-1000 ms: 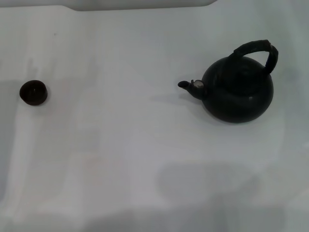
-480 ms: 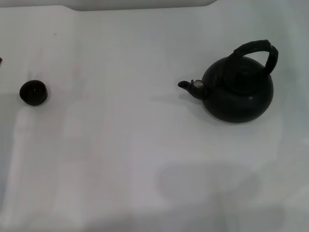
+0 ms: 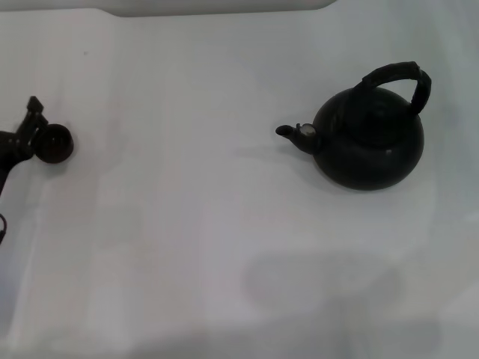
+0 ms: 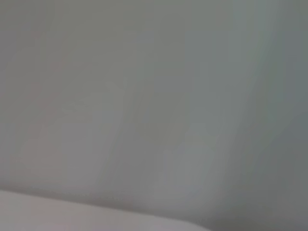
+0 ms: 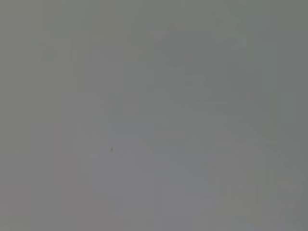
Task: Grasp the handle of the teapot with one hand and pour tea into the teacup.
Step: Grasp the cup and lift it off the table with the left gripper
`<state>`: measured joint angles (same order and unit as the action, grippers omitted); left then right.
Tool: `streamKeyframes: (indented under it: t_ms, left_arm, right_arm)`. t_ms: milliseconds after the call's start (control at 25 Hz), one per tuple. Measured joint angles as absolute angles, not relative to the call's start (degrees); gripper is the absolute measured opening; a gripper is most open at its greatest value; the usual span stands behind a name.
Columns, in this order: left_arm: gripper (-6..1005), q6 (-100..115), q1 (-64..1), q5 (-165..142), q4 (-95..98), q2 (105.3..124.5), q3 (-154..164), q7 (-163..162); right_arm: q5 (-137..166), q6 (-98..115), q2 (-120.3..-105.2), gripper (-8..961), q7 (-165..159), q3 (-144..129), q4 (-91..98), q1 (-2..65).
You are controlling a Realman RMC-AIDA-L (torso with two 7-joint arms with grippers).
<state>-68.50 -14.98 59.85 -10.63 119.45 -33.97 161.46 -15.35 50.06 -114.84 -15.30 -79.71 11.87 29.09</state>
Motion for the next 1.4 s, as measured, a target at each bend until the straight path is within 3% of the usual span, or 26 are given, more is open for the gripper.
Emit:
streamKeyframes:
  t_ms: [1400]
  left_arm:
    - [843, -59.1, -17.9, 59.9, -10.1, 119.18, -29.8, 161.6]
  right_arm:
    - [-14.9, 49.9, -115.04, 864, -15.3, -79.8, 11.9, 29.5]
